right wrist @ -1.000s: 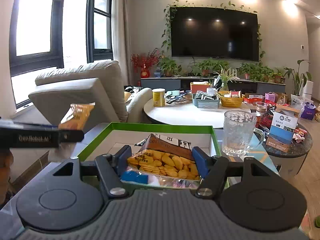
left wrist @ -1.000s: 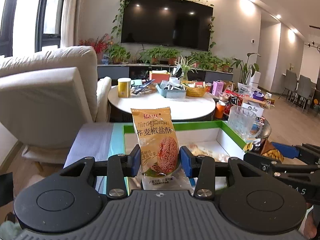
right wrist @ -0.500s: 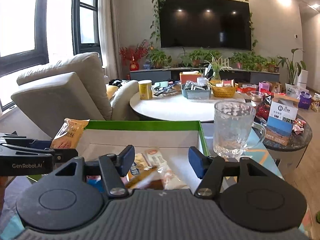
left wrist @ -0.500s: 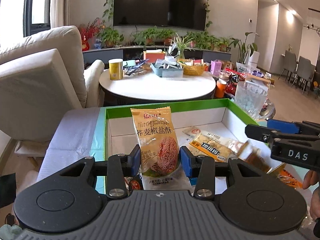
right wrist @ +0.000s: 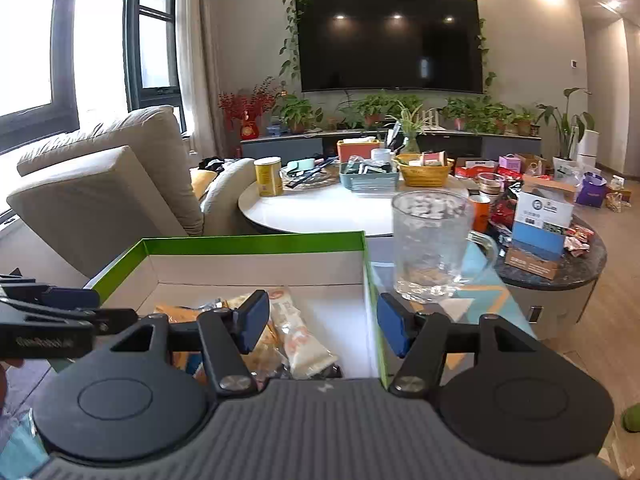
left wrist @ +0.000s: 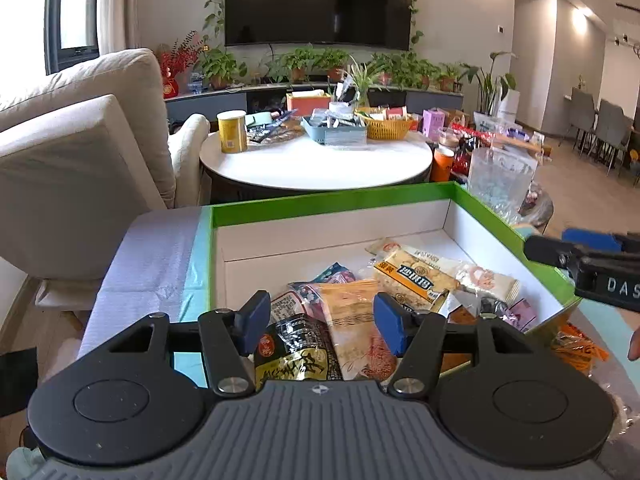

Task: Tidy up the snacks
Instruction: 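Open both grippers to release the snacks into the green box, then grasp a clear brown-snack bag with the left gripper while the right grasps a clear orange-snack bag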

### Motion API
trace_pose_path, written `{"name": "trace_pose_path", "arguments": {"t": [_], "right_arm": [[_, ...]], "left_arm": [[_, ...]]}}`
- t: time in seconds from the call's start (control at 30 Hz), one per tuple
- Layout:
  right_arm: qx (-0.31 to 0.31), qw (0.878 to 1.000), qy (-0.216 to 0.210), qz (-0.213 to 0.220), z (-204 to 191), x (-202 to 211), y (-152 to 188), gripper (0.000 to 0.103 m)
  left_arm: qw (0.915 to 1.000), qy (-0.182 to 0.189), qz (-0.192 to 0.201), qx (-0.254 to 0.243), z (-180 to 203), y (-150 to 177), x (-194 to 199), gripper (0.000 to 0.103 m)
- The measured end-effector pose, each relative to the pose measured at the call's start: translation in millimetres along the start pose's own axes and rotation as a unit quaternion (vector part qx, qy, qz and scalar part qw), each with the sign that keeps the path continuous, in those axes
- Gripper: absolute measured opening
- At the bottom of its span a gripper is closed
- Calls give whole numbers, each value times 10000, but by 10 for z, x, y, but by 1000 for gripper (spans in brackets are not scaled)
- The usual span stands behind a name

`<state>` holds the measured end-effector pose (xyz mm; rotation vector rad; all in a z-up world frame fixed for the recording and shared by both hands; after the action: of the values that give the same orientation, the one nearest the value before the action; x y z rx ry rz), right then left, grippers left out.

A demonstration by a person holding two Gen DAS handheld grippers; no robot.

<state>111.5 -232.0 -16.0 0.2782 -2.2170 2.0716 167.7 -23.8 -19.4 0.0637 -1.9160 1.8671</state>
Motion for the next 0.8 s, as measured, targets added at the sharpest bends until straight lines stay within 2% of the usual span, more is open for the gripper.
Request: {"name": "trace_pose_path", "arguments": {"t": [0.23, 0.4, 0.47, 0.6, 0.7, 0.8], "right_arm": [[-26, 9999, 116, -49, 99, 194, 40, 47], [-83, 9998, 82, -142, 100, 275, 97, 47], [-115, 9998, 54, -174, 83, 299, 111, 48], [-99, 9997, 1, -209, 36, 372, 130, 48], [-89, 9995, -150, -264, -10, 428, 152, 48], [-15, 9991, -278, -321, -76, 482, 210, 48]], "left_arm": [[9970, -568, 331, 411, -464, -50, 407, 55], [9952, -794, 37, 567, -723, 151, 587, 57], [9956, -760, -132, 526, -732, 280, 625, 57], [9973, -445, -440, 378, -674, 533, 641, 57], [9974, -419, -555, 185, -670, 676, 590, 57], [9970, -366, -592, 325, -718, 756, 592, 57]]}}
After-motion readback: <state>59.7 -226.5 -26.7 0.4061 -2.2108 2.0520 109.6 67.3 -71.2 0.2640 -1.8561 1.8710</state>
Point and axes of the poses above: each gripper's, at about its wrist camera, not at the fingertips, and x roughly against the way its jaws point, z to its right, y to its underside, the point moved 2 cm from there along -x, roughly the way its jaws point, and after that the axes turned 13 degrees about z, right-handed, at the moved point
